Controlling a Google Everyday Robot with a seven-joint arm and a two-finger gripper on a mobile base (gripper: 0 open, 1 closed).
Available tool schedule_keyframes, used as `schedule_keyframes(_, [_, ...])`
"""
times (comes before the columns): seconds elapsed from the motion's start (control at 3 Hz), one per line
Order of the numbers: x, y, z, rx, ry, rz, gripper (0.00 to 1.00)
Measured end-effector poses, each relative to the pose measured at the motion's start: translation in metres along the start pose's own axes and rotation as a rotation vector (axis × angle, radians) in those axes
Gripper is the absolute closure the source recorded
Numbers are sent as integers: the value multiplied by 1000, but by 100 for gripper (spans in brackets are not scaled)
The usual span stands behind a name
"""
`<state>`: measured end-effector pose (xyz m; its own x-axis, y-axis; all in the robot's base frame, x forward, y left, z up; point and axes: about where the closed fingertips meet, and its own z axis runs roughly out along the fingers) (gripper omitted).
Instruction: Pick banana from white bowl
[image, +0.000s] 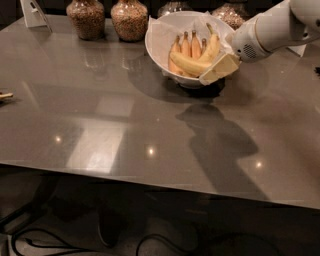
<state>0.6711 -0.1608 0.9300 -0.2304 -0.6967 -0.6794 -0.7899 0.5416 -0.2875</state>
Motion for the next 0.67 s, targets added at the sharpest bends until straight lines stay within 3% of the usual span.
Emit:
schedule_keyframes(0.33, [7,-1,19,-40,-12,47,27])
schedule_keyframes(0.67, [11,2,30,-78,-20,74,28])
